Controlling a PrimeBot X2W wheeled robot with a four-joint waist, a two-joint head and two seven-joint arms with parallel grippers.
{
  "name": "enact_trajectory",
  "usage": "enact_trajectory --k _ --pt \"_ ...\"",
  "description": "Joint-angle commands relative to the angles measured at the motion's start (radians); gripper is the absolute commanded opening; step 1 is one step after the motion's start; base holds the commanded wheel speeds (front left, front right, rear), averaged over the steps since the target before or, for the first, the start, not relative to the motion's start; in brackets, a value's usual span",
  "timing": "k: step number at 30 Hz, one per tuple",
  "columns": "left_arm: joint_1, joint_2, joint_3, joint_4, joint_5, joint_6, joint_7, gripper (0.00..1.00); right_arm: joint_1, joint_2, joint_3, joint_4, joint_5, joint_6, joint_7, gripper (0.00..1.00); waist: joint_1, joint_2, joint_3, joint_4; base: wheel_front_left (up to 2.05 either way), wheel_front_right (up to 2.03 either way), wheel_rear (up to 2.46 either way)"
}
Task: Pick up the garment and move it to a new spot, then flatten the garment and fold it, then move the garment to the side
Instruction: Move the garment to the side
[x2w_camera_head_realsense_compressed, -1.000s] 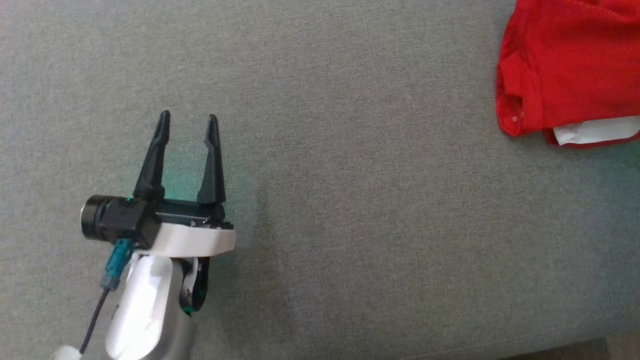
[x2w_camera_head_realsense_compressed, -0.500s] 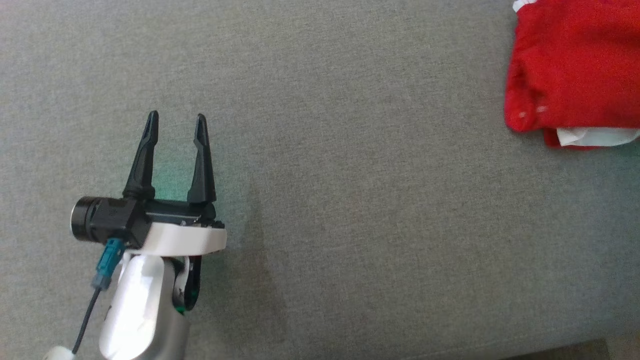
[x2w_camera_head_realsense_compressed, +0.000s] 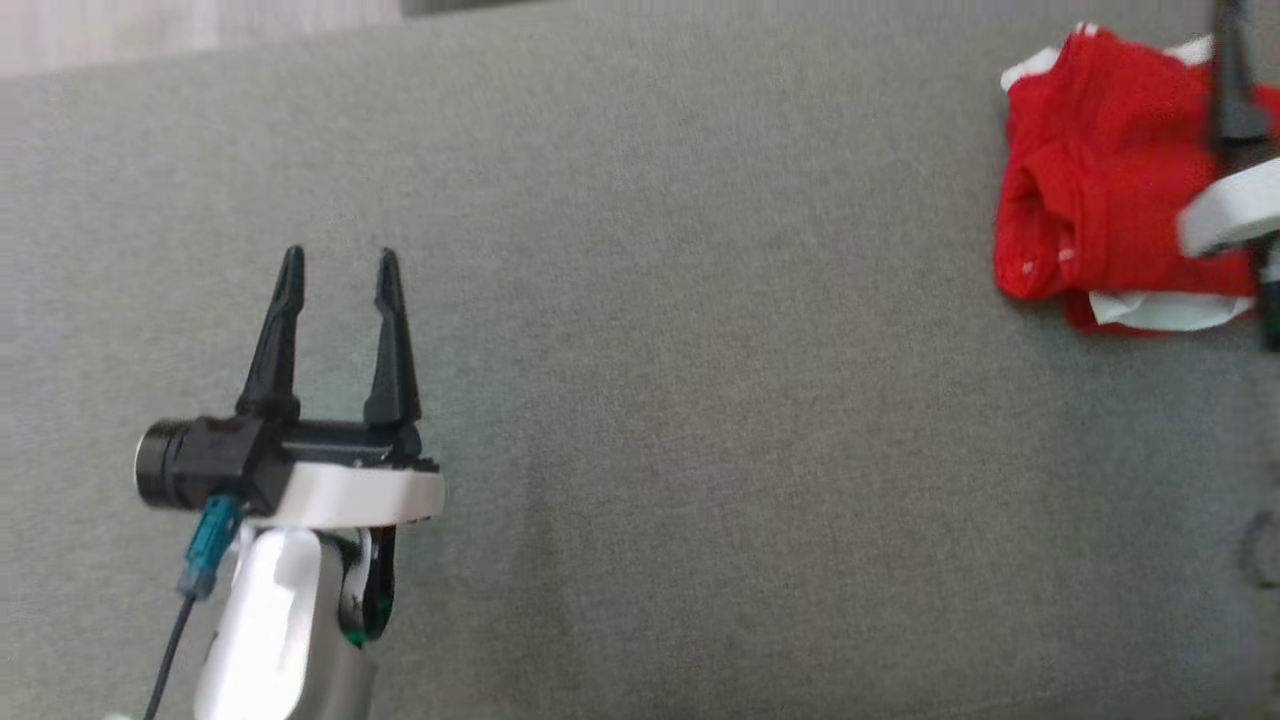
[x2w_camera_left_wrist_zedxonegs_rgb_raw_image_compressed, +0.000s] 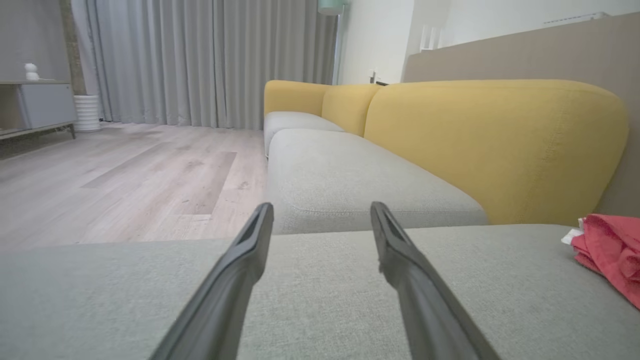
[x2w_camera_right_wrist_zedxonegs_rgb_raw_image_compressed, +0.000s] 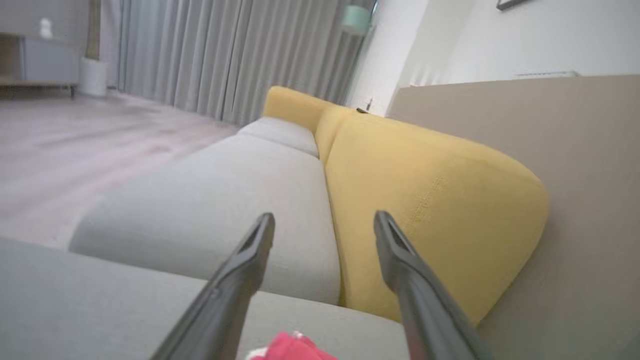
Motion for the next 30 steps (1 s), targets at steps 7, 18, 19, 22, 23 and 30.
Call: enact_trajectory --k 7,18,19,22,23,30 --pt "0.052 0.006 0.053 -0.053 -0.011 0.019 -0.005 1.00 0.149 0.227 0.014 -0.157 0.089 0.007 -0.048 1.00 0.0001 0.0000 -0.103 0.044 0.00 0.00 0.00" --pt "0.152 0.004 0.039 -0.035 -0.025 0.027 -0.005 1.00 0.421 0.280 0.059 -0.099 0.230 0.007 -0.174 1.00 0.0001 0.0000 -0.178 0.089 0.00 0.00 0.00" --pt "0.157 0.004 0.034 -0.036 -0.026 0.025 -0.005 1.00 0.443 0.280 0.052 -0.096 0.229 0.007 -0.178 1.00 0.0001 0.0000 -0.181 0.092 0.00 0.00 0.00" --pt "0.174 0.004 0.028 -0.044 -0.027 0.032 -0.005 1.00 0.491 0.280 0.051 -0.105 0.241 0.007 -0.181 1.00 0.0001 0.0000 -0.188 0.097 0.00 0.00 0.00" --pt "0.178 0.004 0.026 -0.045 -0.027 0.036 -0.005 1.00 0.503 0.280 0.050 -0.115 0.236 0.007 -0.182 1.00 0.0001 0.0000 -0.188 0.098 0.00 0.00 0.00" --pt "0.192 0.004 0.008 -0.043 -0.027 0.053 -0.005 1.00 0.538 0.281 0.039 -0.154 0.226 0.007 -0.182 1.00 0.0001 0.0000 -0.187 0.101 0.00 0.00 0.00"
